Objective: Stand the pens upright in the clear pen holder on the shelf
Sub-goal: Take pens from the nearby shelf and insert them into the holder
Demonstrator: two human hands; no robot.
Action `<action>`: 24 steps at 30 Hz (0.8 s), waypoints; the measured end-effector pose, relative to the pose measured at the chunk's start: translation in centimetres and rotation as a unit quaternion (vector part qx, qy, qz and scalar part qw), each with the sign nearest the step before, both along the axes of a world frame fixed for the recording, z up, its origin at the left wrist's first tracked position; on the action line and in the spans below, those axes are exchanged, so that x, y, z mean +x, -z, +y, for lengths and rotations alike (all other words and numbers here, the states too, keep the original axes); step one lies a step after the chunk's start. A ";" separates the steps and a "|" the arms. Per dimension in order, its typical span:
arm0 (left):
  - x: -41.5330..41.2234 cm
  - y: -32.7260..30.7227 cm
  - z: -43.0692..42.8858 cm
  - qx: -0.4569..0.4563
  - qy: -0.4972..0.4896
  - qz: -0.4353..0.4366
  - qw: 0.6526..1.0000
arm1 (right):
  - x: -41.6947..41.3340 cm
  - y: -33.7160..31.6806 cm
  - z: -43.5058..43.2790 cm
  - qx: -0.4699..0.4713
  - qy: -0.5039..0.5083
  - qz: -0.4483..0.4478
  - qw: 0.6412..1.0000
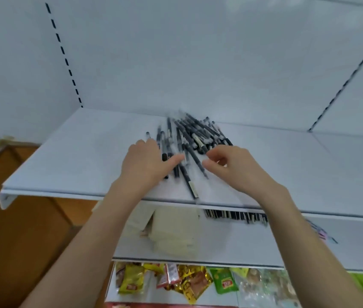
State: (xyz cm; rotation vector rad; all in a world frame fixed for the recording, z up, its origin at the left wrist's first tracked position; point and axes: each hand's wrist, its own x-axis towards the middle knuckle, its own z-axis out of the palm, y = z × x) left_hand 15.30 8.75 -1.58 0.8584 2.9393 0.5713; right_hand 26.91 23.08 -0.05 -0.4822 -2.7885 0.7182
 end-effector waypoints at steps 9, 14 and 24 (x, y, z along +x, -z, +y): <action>-0.8 0.5 2.1 -0.034 0.011 -0.008 0.999 | -2.7 0.6 0.1 0.080 0.014 -0.096 0.992; -1.7 0.1 1.9 -0.001 0.003 -0.038 0.999 | -3.3 0.7 -0.4 0.105 0.045 -0.113 0.987; -2.7 0.6 2.4 0.006 -0.017 0.000 1.000 | -3.7 1.2 -0.8 0.084 0.089 -0.057 0.991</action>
